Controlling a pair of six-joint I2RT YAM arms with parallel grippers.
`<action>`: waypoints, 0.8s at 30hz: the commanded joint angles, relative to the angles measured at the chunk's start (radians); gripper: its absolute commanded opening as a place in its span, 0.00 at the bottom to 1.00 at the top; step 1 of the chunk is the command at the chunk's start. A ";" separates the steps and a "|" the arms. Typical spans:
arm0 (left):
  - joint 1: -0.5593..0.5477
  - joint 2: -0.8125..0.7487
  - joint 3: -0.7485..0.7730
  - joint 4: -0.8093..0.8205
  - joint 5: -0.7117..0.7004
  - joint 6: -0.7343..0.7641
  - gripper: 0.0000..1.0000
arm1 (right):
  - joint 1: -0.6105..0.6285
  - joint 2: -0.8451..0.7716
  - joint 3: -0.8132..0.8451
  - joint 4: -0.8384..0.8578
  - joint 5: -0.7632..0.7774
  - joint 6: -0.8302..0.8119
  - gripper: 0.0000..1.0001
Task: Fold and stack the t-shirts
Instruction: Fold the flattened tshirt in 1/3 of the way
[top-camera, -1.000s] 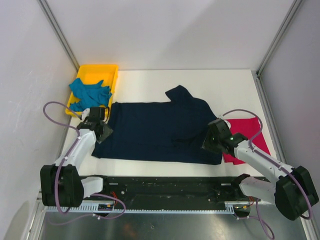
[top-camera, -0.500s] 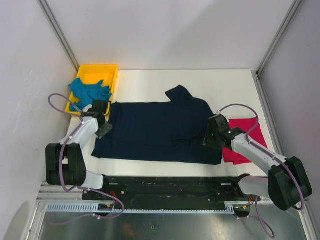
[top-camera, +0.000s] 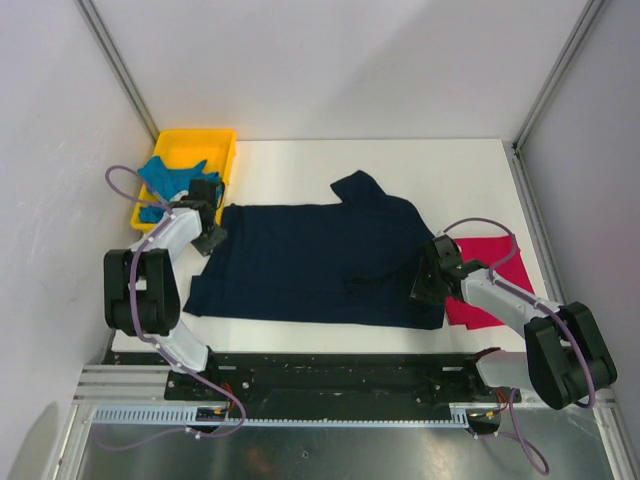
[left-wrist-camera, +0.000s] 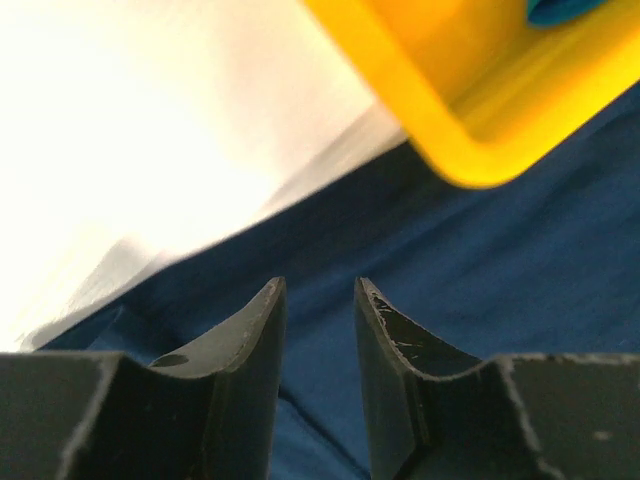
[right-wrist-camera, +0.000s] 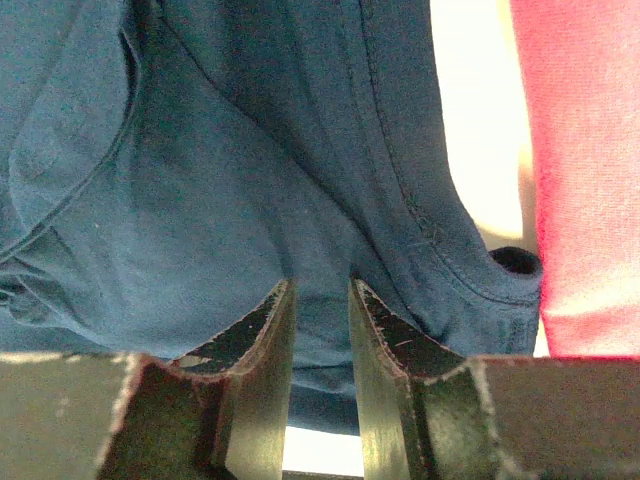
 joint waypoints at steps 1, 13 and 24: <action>0.050 0.065 0.103 0.040 -0.038 0.027 0.38 | -0.024 -0.017 -0.004 0.025 -0.012 -0.025 0.32; 0.061 0.177 0.141 0.083 0.094 0.073 0.37 | -0.052 -0.023 -0.005 0.019 -0.024 -0.035 0.32; -0.010 0.086 0.054 0.129 0.179 0.115 0.37 | -0.050 -0.015 -0.006 0.030 -0.025 -0.028 0.32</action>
